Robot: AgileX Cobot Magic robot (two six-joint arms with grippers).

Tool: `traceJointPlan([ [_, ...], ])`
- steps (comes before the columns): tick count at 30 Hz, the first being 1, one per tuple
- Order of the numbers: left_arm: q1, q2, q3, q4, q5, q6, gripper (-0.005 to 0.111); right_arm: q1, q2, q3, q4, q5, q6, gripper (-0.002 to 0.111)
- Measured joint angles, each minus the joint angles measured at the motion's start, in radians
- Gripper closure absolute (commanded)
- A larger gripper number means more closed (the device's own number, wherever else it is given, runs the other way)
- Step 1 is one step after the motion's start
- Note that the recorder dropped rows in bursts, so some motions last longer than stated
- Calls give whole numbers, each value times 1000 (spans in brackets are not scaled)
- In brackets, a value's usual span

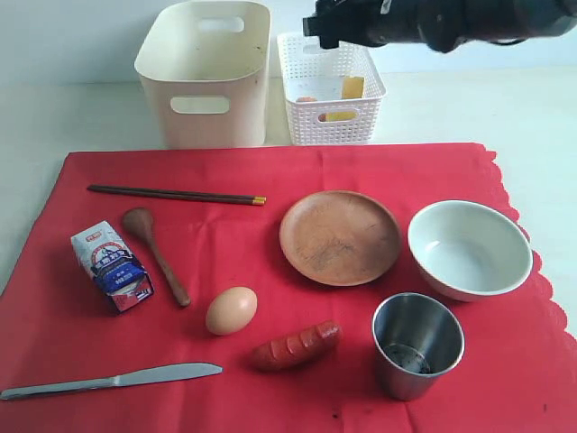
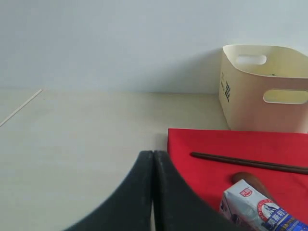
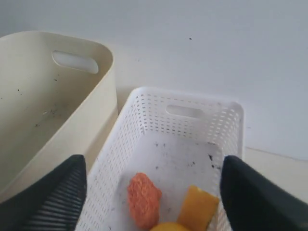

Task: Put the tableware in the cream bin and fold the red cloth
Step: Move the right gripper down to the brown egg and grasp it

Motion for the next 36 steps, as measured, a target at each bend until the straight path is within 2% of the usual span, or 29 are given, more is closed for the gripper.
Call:
traceJointPlan([
  [4,0,0,0,0,0,0,107,0,-116,0,1,201,0,91],
  [7,0,0,0,0,0,0,107,0,-194,4,1,300,0,108],
  [13,0,0,0,0,0,0,107,0,-340,86,4,357,-2,108],
  [26,0,0,0,0,0,0,107,3,-596,370,14,332,-13,108],
  [36,0,0,0,0,0,0,107,145,-608,562,34,202,-57,108],
])
